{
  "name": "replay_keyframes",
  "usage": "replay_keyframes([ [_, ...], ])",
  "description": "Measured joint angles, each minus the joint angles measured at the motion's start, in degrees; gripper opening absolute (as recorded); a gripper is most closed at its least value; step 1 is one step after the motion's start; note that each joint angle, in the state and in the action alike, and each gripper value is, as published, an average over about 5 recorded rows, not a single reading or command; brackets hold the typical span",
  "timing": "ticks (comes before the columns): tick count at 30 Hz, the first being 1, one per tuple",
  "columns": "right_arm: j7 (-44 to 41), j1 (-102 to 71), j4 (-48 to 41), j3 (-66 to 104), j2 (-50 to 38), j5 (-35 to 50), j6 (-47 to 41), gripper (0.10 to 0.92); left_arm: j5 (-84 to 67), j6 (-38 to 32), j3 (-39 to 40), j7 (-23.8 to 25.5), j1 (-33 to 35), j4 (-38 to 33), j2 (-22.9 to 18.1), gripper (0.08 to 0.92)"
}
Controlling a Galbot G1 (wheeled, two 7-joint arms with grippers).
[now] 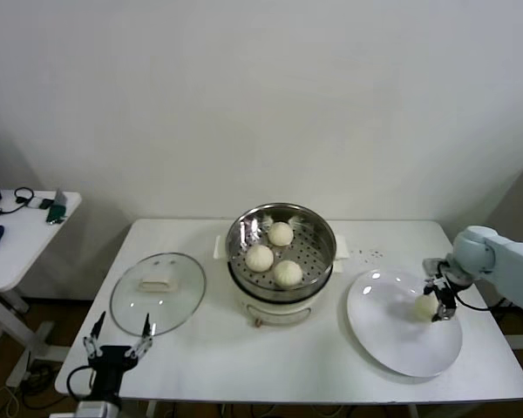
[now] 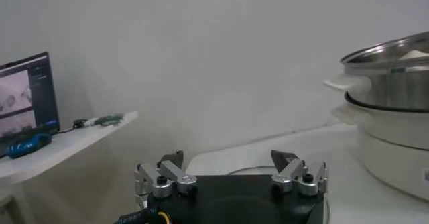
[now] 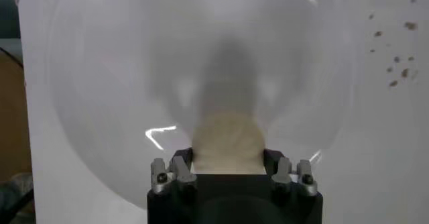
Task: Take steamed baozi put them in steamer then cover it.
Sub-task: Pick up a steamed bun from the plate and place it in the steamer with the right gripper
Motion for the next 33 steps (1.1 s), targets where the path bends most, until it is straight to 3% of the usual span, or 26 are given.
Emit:
replay_keyframes([
  [20, 1.9, 32.6, -0.2, -25.3, 17.8, 31.1, -4.3, 0.680, 0.3, -1.1, 2.9, 0.3, -0.4, 0.1, 1.0, 0.823],
  [33, 3.5, 35.0, -1.6, -30.1, 31.3, 41.0, -6.4, 0.687, -0.6, -1.7, 2.7, 0.3, -0.1, 0.5, 2.3, 0.823],
])
